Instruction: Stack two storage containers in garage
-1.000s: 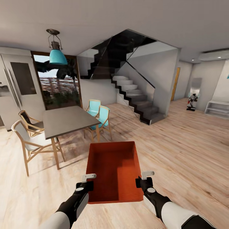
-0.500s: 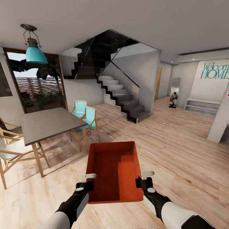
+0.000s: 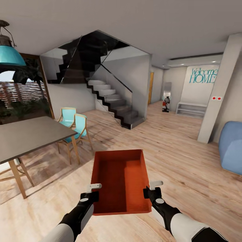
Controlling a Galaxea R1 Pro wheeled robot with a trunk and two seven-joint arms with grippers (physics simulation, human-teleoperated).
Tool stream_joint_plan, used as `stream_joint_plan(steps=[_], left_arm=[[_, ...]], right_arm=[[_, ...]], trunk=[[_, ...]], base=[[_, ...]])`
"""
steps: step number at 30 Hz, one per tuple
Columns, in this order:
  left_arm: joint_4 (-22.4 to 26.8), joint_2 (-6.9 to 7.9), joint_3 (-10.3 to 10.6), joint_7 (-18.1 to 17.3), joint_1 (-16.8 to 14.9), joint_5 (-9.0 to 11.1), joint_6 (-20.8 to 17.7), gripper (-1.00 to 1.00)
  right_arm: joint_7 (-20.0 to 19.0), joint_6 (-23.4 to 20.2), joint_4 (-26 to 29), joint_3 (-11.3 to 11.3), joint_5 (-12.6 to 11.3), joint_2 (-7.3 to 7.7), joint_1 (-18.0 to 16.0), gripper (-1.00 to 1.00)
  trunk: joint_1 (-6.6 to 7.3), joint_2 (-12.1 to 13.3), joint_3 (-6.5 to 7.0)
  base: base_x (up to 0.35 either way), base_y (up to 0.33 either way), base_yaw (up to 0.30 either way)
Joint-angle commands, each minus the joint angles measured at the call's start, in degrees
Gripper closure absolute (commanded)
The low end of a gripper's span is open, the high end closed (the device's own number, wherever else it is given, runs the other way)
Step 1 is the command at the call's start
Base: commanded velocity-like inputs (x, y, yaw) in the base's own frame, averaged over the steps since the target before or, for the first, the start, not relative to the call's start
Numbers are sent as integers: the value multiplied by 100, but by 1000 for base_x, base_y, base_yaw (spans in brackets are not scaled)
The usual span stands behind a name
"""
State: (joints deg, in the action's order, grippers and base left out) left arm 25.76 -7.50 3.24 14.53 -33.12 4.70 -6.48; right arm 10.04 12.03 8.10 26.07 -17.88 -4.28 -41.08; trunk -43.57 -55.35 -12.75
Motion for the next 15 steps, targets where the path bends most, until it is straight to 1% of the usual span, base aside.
stream_joint_plan(steps=[1,15], left_arm=[[36,161,-130,341,-1,-83,67,100],[35,160,-130,342,-1,-83,68,100]], right_arm=[[-2,1,-2,-260,-225,-2,-5,100],[-2,1,-2,-260,-225,-2,-5,100]], trunk=[[-1,-6,-8],[-1,-6,-8]], base=[[0,0,-290],[0,0,-290]])
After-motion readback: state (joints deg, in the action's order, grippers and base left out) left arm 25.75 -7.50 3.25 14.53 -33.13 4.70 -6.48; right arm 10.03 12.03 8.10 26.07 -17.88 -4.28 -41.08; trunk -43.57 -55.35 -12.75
